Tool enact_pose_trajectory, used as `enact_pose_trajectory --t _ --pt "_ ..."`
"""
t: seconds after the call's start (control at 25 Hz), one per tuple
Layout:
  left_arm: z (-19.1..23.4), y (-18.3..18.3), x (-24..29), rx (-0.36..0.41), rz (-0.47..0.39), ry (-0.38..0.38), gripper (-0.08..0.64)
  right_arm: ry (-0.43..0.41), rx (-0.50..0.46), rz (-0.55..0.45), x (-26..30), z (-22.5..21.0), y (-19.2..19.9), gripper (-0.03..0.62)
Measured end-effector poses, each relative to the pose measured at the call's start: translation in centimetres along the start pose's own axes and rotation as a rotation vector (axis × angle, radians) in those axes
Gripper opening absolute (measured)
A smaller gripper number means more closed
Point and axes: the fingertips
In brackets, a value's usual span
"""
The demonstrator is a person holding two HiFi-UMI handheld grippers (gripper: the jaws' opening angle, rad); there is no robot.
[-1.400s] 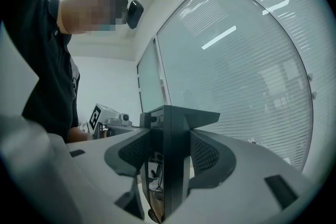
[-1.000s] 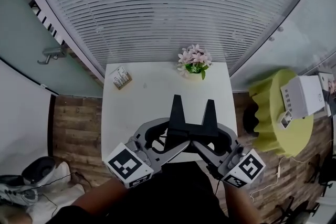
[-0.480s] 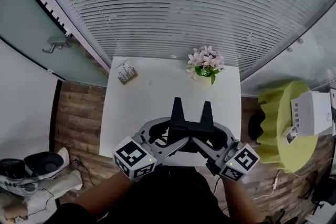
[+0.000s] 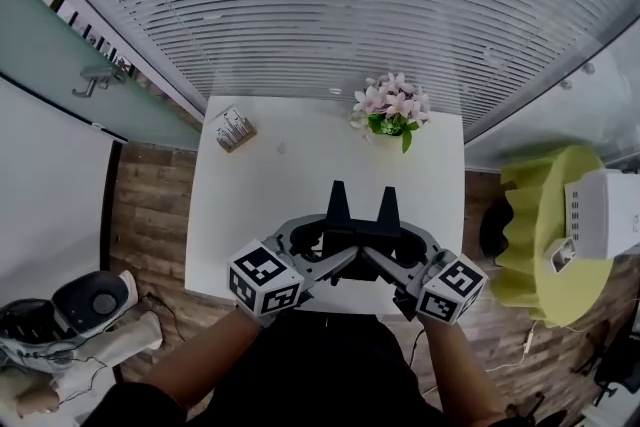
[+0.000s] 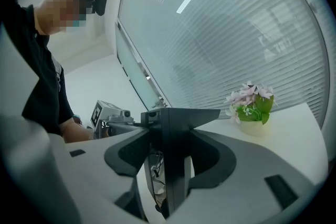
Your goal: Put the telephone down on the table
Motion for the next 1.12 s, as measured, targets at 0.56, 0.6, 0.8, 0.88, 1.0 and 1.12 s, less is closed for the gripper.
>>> enact_pose_trajectory --t 0.56,0.6,0.8,0.88,1.0,1.12 --pt "6.7 3.3 6.6 -0.144 0.090 -0.021 0.259 0.014 0.178 0.073 1.5 -7.3 6.9 0.245" --pt "7.2 3.5 7.0 -0.158 0.095 -0.022 0.259 0.016 0.191 0.078 1.6 -7.8 7.3 0.246" --pt "9.5 4.6 8.6 -0.209 0.127 -0.027 0.259 0.007 0.224 0.114 2.5 -9.7 9.4 0.247" --pt "10.5 5.2 9.1 -0.221 0.146 -0.034 0.259 -0.007 0.238 0.137 3.0 -10.3 10.5 0.247" --pt "11.9 6.1 9.9 -0.235 0.168 -0.049 0.259 -0.021 0.268 0.161 3.6 -11.2 12.0 0.247" --pt "13.1 6.7 10.6 -0.258 0.182 -0.056 0.259 -0.028 0.286 0.178 4.2 -12.2 13.2 0.246"
Point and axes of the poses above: the fingertips, and each gripper's own axes: x forward along the fingers, z to its left, y out of its underside, and after that the axes turned 14 degrees about -x, right-handed
